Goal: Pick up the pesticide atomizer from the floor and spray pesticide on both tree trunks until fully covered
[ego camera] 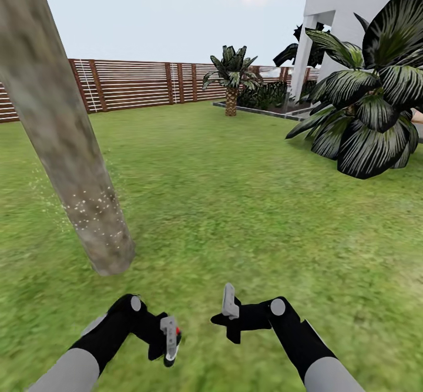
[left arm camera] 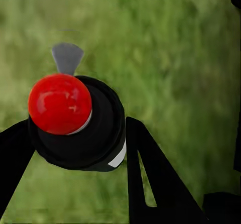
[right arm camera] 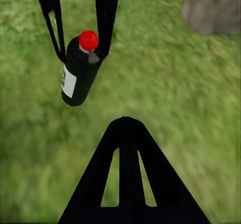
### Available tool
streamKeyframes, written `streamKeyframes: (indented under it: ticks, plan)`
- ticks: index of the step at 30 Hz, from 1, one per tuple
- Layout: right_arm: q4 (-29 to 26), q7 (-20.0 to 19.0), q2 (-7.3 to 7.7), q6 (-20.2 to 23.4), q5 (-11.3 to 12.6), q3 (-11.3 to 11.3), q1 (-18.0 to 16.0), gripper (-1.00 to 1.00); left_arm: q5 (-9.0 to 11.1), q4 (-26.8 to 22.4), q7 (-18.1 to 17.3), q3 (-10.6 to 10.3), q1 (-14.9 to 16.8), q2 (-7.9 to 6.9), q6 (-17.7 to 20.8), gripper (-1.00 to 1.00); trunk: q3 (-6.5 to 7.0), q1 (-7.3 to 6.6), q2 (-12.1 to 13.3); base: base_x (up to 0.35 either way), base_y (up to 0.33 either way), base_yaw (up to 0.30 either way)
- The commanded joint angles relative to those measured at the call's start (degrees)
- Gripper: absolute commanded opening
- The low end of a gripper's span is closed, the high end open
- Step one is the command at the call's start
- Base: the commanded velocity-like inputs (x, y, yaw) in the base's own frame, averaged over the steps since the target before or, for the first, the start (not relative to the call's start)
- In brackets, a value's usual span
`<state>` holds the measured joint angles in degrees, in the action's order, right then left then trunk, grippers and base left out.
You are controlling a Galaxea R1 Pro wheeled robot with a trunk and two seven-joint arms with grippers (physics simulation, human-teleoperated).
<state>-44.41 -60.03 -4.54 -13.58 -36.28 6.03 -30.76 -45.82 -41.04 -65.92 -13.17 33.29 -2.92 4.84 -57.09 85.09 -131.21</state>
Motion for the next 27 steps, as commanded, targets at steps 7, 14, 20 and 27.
streamKeyframes:
  ticks: [7, 14, 20, 27]
  plan:
    - [1.16, 1.18, 2.75, -0.11, 0.01, -0.53, 0.0, 1.0, 0.97, 0.18, 1.84, 5.53, -0.12, -8.45, 0.08, -1.0, 0.0, 0.0, 0.0, 0.0, 0.0, 0.0]
    - [22.86, 39.17, 7.03, -1.96, 0.26, -15.11, 0.23, 1.0, 9.9, 11.65, 32.31, 28.88, -0.46, -6.15, -2.64, -1.0, 0.0, 0.0, 0.0, 0.0, 0.0, 0.0]
    - [35.89, 70.82, 7.69, -20.08, 1.78, -17.14, 2.08, 1.0, 25.06, 19.71, 60.37, 38.46, -10.21, -5.82, -24.2, -1.0, 0.0, 0.0, 0.0, 0.0, 0.0, 0.0]
    - [38.5, 76.76, 6.01, -22.71, 8.29, -17.15, 4.81, 1.0, 31.95, 26.75, 66.87, 38.77, -14.17, -5.48, -29.35, -1.0, 0.0, 0.0, 0.0, 0.0, 0.0, 0.0]
